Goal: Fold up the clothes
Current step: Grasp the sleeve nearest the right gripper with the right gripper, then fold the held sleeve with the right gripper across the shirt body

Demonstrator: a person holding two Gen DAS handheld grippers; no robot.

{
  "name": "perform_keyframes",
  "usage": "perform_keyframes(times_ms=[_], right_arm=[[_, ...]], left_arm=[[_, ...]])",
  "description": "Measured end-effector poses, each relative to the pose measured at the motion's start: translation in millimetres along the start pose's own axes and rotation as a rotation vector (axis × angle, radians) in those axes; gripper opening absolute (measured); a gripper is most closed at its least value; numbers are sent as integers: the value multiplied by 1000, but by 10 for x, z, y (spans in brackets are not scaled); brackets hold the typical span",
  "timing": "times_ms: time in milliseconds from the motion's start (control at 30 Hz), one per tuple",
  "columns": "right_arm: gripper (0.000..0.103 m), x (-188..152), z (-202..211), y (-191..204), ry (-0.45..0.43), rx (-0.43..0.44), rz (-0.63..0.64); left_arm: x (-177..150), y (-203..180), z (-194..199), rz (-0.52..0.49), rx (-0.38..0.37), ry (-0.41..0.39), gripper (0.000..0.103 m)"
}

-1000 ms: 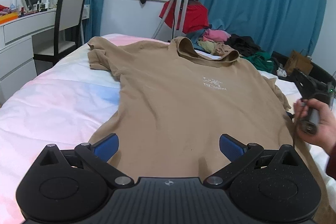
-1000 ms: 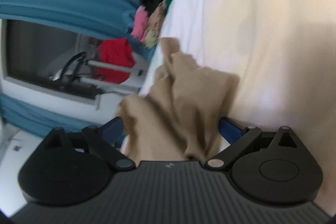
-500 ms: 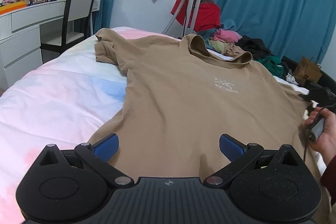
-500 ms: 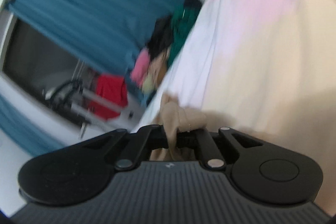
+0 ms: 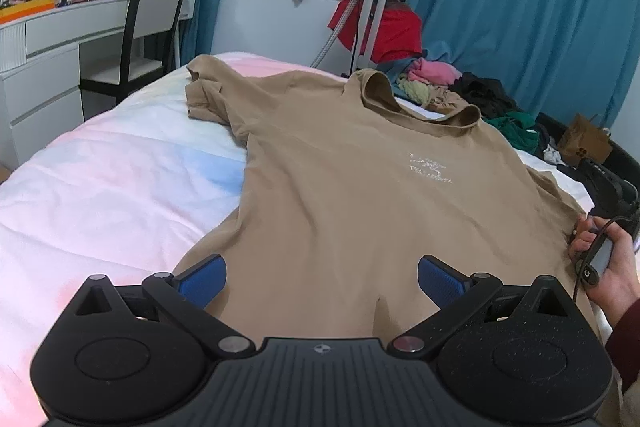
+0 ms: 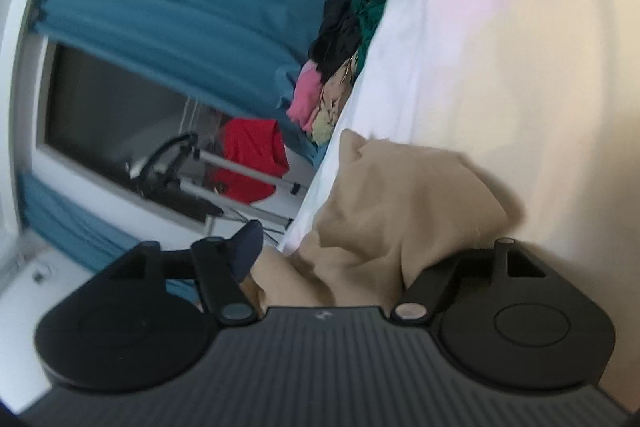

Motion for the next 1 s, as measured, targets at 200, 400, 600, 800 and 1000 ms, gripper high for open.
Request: perform_keyframes(times_ms=[200,400,600,800,1000], right_arm=[[66,2,-370,162,55,-24,156],[8,-64,-393,463,6,-161,417],[7,-14,-8,1036,-173,-263,557],[8,-611,-58,1855,-174,-275,780],[9,-1631,-561,2355,-52,-243,931]], left_arm=[[28,-26,-70,2,-14,9,103],[97,-18,-49,-1,-14,2,103],[266,79,195,-12,-16,-51,103],[485,352,456,26,9,-116,103],[554,738,581,95,65,-130,103]])
Point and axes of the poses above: each gripper's, at about its wrist camera, not at the fingertips, and z roughly against the way its jaws point, y to its left, x to its top, the point moved 7 cm from there along -z, roughly the way its jaws point, and after that the axes turned 4 degrees about -y, right-handed, at the moved point
